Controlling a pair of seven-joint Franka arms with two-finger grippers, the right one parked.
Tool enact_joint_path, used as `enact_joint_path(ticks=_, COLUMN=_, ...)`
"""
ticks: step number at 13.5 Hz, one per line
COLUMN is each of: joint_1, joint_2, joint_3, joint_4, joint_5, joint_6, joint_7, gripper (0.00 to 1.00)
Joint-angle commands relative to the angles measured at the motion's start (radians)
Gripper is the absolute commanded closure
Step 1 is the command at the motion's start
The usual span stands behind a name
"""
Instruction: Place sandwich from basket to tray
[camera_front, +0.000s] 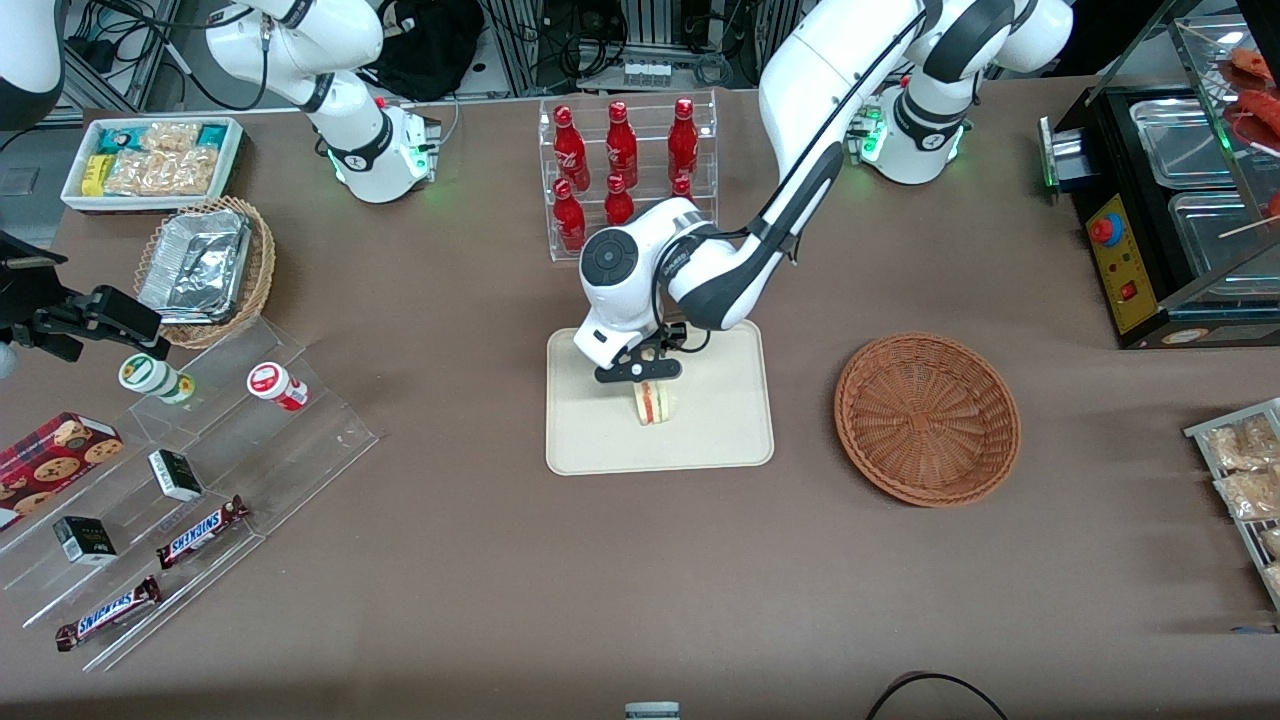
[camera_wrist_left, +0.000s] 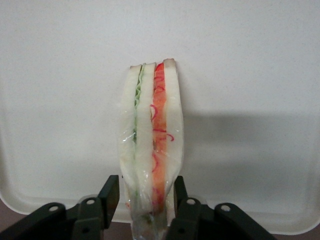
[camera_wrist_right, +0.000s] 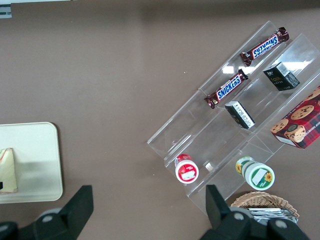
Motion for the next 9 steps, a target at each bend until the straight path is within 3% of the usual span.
enact_joint_path(ticks=1, joint_1=-0.01, joint_2=-0.027, joint_3=0.013, joint_4=0.024, joint_5=0.0, joint_6=-0.01, joint_7=-0.017, gripper=0.0)
enact_joint_path(ticks=6, joint_1=0.071, joint_2=-0.241, joint_3=0.016, joint_4=-0.037, joint_5=-0.003, joint_6=-0.036, joint_7=-0.166, gripper=0.0)
enact_joint_path(ticks=9, joint_1=0.152, joint_2=-0.35, joint_3=0.017, joint_4=-0.041, joint_5=-0.004, joint_6=-0.157, joint_7=-0.169, gripper=0.0)
